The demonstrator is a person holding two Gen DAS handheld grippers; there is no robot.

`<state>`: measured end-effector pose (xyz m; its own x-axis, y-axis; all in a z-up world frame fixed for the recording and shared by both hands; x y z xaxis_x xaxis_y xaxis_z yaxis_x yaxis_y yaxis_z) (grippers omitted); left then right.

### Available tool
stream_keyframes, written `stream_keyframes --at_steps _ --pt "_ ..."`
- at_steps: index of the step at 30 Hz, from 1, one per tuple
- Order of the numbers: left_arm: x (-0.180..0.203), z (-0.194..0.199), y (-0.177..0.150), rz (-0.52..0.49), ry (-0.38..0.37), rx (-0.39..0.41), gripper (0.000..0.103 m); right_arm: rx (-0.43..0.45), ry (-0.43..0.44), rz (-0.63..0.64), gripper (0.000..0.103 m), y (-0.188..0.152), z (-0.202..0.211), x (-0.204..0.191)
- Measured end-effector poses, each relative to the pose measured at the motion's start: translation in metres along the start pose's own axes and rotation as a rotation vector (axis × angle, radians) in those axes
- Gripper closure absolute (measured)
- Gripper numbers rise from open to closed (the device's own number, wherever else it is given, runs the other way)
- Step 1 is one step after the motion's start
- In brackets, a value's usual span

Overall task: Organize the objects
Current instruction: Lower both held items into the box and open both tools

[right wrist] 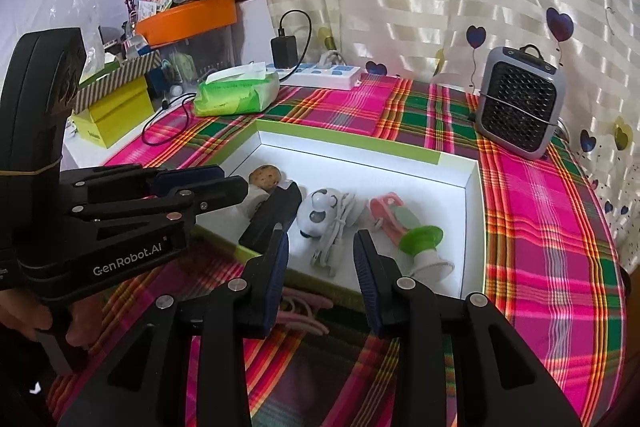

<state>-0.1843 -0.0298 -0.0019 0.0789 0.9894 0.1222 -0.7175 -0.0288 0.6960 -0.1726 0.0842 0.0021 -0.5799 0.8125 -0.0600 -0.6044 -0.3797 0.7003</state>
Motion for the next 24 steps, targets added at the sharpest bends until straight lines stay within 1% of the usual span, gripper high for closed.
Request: stream_keyframes --at_steps 13,24 --pt "0.008 0.020 -0.022 -0.013 -0.020 0.019 0.079 0.025 0.014 -0.029 0.068 -0.019 0.020 -0.005" --pt "0.003 0.023 -0.029 -0.004 -0.019 0.026 0.079 0.022 0.029 -0.032 0.068 -0.026 0.015 -0.003"
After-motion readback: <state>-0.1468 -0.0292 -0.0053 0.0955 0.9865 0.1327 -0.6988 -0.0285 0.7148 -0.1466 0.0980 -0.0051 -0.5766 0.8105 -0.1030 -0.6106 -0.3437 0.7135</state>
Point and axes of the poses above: each gripper's, at about its wrist camera, not at the fingertips, and z roughly against the way its jaws point, x to its right, y to its top, the point moved 7 cm from there along -z, roughly the way its jaws point, and after that the axes turned 5 degrees about -x, right-handed, at the moved point
